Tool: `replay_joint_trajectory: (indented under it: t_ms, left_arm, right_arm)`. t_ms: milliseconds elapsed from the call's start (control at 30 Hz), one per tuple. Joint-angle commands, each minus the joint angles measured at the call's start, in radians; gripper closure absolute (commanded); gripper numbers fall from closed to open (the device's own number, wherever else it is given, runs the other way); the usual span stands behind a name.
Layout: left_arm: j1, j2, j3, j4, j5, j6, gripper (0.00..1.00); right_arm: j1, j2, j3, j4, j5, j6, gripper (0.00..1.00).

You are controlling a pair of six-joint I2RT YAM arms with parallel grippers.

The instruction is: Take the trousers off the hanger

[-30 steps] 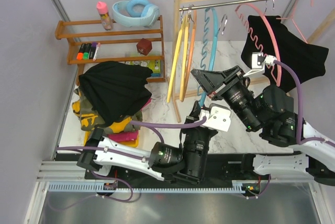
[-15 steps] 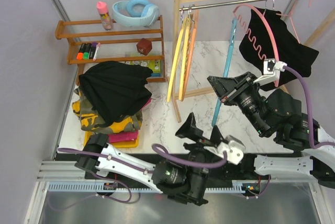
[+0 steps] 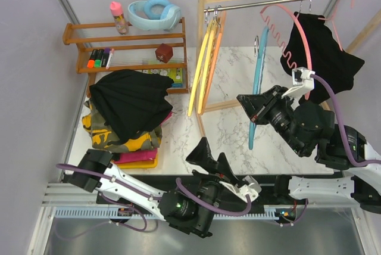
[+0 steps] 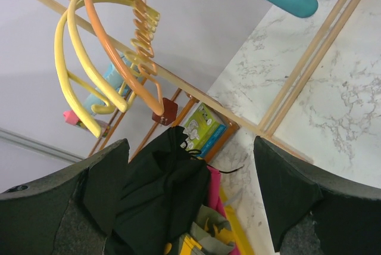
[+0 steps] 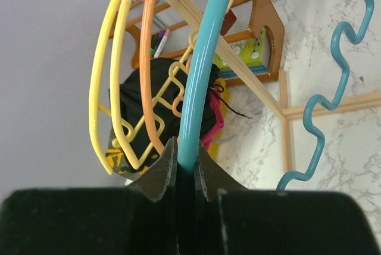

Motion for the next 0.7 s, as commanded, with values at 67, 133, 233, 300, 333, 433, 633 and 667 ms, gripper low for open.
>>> replay_joint_trajectory:
  t_ms: [67, 133, 233, 300, 333, 433, 633, 667]
  left_arm:
    - [-0.006, 0.041, -0.066, 0.355, -0.077, 0.062, 0.08]
    - [0.007, 0.029, -0.093, 0.354, -0.077, 0.044, 0.08]
    - [0.036, 0.004, -0.11, 0.355, -0.077, 0.047, 0.07]
    - [0.042, 0.012, -0.043, 0.357, -0.078, 0.129, 0.07]
    - [0.051, 0.023, -0.017, 0.357, -0.078, 0.157, 0.07]
    - [0.073, 0.084, 0.092, 0.357, -0.08, 0.289, 0.04]
    - [0.215, 0.101, 0.33, 0.355, -0.077, 0.424, 0.04]
    - [0.235, 0.095, 0.407, 0.354, -0.077, 0.426, 0.04]
  right_arm:
    - [0.0, -0.009, 0.057, -0.097, -0.02, -0.006, 1.0]
    - [0.0, -0.015, 0.049, -0.097, -0.023, -0.012, 1.0]
    - [0.0, -0.027, 0.035, -0.093, -0.023, -0.015, 1.0]
    - [-0.002, -0.02, 0.038, -0.091, -0.023, -0.014, 1.0]
    - [-0.002, -0.018, 0.041, -0.085, -0.028, -0.014, 1.0]
    - [0.0, -0.01, 0.041, -0.071, -0.036, -0.02, 1.0]
    - [-0.002, 0.0, 0.041, -0.067, -0.039, -0.025, 1.0]
    - [-0.002, -0.001, 0.037, -0.065, -0.037, -0.025, 1.0]
